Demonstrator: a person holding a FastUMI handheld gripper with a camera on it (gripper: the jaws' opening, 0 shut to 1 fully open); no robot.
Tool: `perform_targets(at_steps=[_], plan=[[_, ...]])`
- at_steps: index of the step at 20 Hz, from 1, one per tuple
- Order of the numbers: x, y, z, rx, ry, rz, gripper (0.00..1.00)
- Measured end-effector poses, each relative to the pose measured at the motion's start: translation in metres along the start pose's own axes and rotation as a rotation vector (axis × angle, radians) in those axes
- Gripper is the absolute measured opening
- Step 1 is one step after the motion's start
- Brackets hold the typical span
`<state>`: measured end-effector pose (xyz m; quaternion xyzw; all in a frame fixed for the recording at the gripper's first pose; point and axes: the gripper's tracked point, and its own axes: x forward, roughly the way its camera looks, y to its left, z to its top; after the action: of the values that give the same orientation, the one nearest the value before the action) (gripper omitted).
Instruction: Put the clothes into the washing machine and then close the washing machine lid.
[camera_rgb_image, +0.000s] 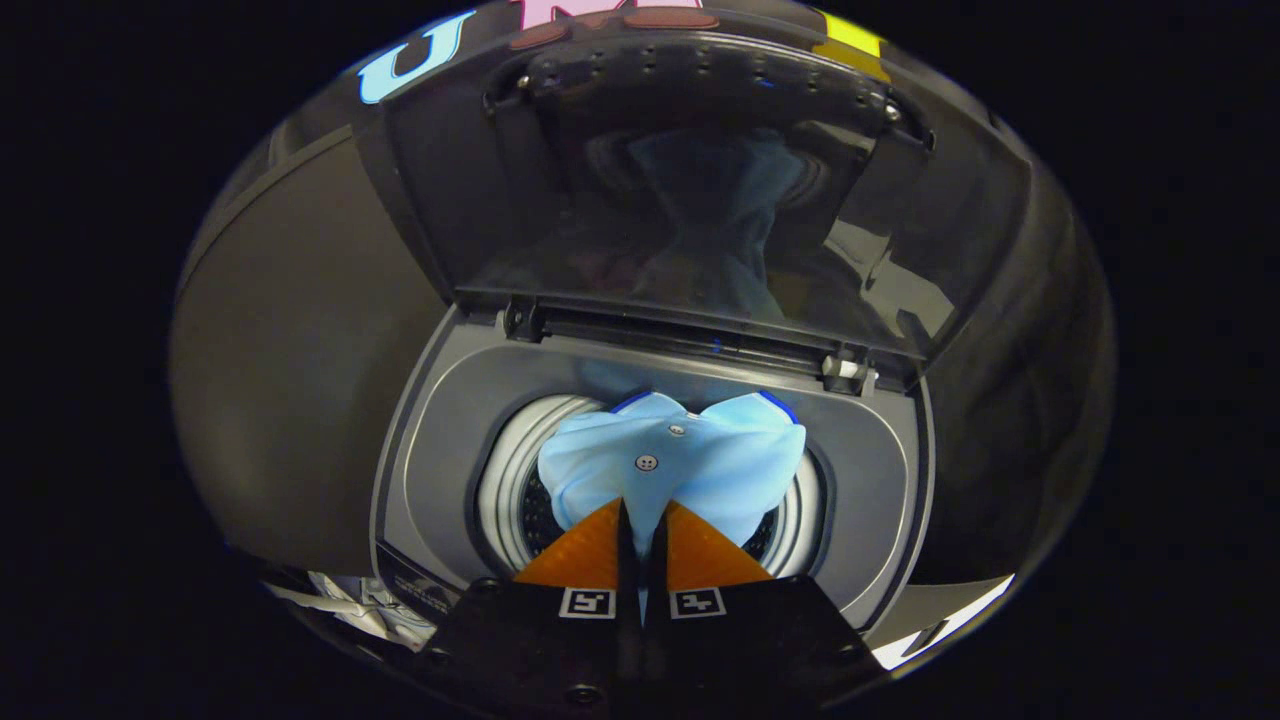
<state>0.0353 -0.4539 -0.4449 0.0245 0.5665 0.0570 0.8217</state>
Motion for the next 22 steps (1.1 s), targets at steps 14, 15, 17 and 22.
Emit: perform_targets(at_steps=[14, 15, 17, 22], plan=[[0.008, -0.007, 0.0, 0.096, 0.012, 0.02, 0.98], [0.008, -0.01, 0.002, 0.107, 0.006, 0.005, 0.98], [0.006, -0.014, 0.005, 0.139, 0.003, -0.009, 1.0], [-0.007, -0.02, 0.02, 0.186, -0.034, -0.019, 1.0]])
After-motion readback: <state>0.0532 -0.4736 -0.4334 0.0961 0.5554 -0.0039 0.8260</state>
